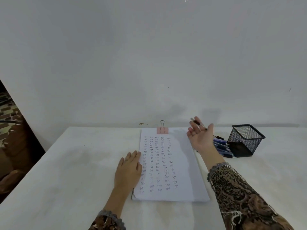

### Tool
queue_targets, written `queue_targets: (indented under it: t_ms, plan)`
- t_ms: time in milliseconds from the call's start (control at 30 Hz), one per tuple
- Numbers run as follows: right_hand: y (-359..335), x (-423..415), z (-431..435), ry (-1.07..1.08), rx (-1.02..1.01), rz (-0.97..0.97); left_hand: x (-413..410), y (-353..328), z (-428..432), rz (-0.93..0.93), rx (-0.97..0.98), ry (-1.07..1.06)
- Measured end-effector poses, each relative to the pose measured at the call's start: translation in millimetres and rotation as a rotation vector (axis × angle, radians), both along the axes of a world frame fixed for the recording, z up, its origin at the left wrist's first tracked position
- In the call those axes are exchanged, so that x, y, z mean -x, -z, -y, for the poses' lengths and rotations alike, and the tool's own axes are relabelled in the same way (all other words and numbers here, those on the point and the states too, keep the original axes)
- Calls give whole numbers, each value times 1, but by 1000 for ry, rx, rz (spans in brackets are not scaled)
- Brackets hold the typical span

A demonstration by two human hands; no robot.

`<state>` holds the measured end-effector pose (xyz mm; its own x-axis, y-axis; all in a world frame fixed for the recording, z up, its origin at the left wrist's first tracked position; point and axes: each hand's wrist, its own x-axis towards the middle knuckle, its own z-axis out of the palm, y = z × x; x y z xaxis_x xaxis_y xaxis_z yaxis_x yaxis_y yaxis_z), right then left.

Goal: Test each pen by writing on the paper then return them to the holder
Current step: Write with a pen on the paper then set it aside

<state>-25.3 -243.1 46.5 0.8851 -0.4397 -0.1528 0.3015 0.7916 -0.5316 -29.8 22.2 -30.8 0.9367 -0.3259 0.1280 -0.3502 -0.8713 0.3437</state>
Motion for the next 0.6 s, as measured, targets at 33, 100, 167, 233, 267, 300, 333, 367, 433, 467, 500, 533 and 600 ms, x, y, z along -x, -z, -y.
queue_targets:
  t_ms: [33,100,167,233,267,300,333,367,433,467,500,533,600]
  plan:
    - [1,-5,-1,-21,71,-55,0,-1,0,7,-8,2]
    - [5,-12,-3,-44,163,-126,-1,0,0,16,-39,-3]
    - [8,-19,-3,-59,158,-116,-2,1,0,25,-53,-2]
    - [12,-28,-1,-70,180,-99,-2,1,1,21,-51,-4]
    - [14,-32,1,-72,231,-120,-2,1,1,14,-42,-6]
    - [15,-36,1,-79,301,-137,-2,2,1,4,-34,-6]
    - [16,-38,1,-93,354,-145,-3,2,1,-2,-28,-5]
    - [18,-41,1,-104,393,-149,-3,2,1,-6,-24,-6]
    - [24,-45,-1,-115,497,-134,-3,2,1,-7,-31,-5]
    - [27,-48,-2,-109,577,-143,-3,1,1,-7,-38,-4]
    - [29,-49,-3,-103,664,-164,-4,2,1,-8,-39,-4]
    - [31,-51,-5,-101,749,-191,-4,2,1,-9,-34,-6]
    - [34,-55,-9,-78,882,-241,-4,2,1,-8,-26,-5]
